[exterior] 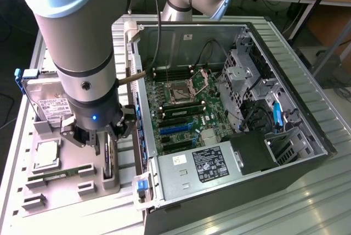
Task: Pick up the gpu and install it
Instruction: 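Pick up the gpu and move the gpu toward the slot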
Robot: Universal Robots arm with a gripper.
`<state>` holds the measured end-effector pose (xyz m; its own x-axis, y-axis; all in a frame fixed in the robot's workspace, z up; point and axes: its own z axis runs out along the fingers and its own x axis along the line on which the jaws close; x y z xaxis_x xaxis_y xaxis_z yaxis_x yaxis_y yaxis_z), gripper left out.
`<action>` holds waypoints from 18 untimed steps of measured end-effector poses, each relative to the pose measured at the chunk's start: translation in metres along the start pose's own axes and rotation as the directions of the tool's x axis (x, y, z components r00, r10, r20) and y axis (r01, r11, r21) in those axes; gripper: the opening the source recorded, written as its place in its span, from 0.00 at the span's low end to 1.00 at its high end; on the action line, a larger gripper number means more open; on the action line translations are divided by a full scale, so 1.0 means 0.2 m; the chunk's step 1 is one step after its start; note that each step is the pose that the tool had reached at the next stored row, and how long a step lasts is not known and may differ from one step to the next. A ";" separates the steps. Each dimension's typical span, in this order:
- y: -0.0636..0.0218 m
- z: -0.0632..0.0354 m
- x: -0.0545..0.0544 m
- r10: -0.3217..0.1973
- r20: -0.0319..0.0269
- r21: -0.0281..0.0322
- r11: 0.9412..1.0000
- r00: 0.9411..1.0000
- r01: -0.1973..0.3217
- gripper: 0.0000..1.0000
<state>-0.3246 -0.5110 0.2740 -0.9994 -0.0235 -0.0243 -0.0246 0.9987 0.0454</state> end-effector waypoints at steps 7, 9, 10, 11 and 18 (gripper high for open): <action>-0.004 0.081 0.00 0.000 0.002 0.000 1.000 1.000 0.000 0.44; -0.004 0.099 0.00 0.000 0.003 0.000 1.000 1.000 0.000 0.44; 0.002 0.110 0.00 0.000 0.003 0.000 1.000 1.000 0.000 0.44; 0.016 0.120 0.00 0.000 0.004 0.000 1.000 1.000 0.000 0.44; 0.061 0.167 0.02 0.001 0.008 0.000 1.000 1.000 -0.001 0.44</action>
<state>-0.3282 -0.4974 0.2411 -0.9992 -0.0224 -0.0328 -0.0239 0.9987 0.0452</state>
